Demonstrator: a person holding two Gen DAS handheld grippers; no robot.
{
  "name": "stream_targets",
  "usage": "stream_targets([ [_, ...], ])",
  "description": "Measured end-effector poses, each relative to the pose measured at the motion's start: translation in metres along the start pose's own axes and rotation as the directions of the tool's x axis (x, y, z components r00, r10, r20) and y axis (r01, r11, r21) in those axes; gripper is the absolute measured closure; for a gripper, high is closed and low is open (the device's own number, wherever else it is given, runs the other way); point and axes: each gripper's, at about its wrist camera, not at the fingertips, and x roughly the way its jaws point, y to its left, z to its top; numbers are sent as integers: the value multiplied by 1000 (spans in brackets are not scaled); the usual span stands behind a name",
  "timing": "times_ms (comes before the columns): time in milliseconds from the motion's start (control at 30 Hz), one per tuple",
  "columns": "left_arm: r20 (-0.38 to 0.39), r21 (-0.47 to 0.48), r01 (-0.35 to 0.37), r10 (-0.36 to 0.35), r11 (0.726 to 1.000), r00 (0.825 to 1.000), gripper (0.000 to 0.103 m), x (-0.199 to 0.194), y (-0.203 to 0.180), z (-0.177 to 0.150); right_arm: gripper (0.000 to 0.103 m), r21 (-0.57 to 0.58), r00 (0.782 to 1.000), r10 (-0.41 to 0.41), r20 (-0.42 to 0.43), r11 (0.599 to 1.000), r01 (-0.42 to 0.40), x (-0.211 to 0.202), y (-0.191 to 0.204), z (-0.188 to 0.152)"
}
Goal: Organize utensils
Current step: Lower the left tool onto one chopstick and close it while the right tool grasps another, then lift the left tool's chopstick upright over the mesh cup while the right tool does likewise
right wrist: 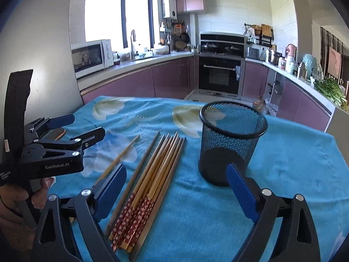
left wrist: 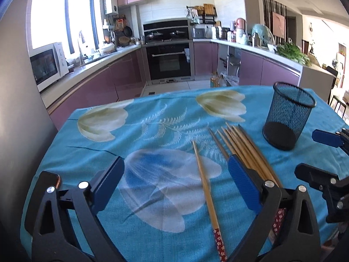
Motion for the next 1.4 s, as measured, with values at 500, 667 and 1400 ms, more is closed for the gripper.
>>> stream_targets([
  [500, -237, 45, 119, -105, 992, 966, 56, 53, -18, -16, 64, 77, 980, 28, -197, 997, -13, 54, -13, 7],
  [667, -259, 24, 166, -154, 986, 953, 78, 58, -22, -9, 67, 44, 971, 11, -241, 999, -1, 63, -10, 14],
  [1400, -222, -112, 272, -291, 956, 930, 96, 51, -11, 3, 97, 137, 971, 131, -199, 985, -105, 56, -22, 16],
])
